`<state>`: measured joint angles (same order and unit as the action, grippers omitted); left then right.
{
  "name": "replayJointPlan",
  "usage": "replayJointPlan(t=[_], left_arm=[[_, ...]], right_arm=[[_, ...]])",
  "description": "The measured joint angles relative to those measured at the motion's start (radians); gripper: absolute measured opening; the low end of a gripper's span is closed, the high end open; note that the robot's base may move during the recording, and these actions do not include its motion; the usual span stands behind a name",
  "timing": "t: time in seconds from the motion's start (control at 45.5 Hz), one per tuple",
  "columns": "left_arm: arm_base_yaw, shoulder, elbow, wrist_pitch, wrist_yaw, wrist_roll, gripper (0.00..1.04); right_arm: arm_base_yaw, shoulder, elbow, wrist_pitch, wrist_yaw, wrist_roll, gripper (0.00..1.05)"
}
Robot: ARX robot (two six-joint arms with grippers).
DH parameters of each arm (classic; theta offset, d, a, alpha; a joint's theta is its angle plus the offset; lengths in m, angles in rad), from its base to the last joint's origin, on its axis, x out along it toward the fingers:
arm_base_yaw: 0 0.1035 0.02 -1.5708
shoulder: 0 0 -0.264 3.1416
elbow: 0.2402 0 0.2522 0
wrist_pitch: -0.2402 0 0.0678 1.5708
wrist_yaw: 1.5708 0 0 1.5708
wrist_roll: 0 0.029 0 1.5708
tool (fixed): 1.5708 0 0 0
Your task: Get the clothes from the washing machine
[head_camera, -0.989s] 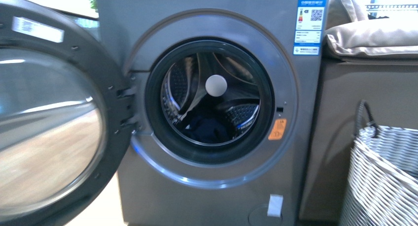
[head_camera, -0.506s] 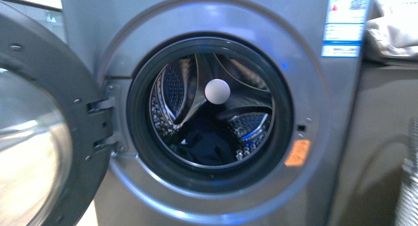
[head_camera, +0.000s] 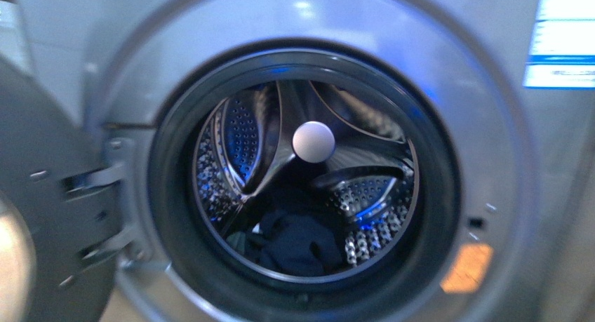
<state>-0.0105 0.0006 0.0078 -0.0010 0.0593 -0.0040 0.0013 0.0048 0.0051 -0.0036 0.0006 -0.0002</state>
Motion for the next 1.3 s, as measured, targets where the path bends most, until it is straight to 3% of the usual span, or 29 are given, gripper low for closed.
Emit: replayJointPlan(t=[0.616, 0.836, 1.297], left_arm=[[-0.002, -0.001, 0.0, 0.0, 0.005, 0.0, 0.98], [0.007, 0.0, 0.0, 0.0, -0.056, 0.0, 0.98], [0.008, 0.0, 0.0, 0.0, -0.059, 0.0, 0.98]], right_arm=[[0.0, 0.0, 0.0, 0.0, 0.001, 0.0, 0.97], [0.0, 0.0, 0.0, 0.0, 0.001, 0.0, 0.97], [0.0, 0.0, 0.0, 0.0, 0.001, 0.0, 0.97]])
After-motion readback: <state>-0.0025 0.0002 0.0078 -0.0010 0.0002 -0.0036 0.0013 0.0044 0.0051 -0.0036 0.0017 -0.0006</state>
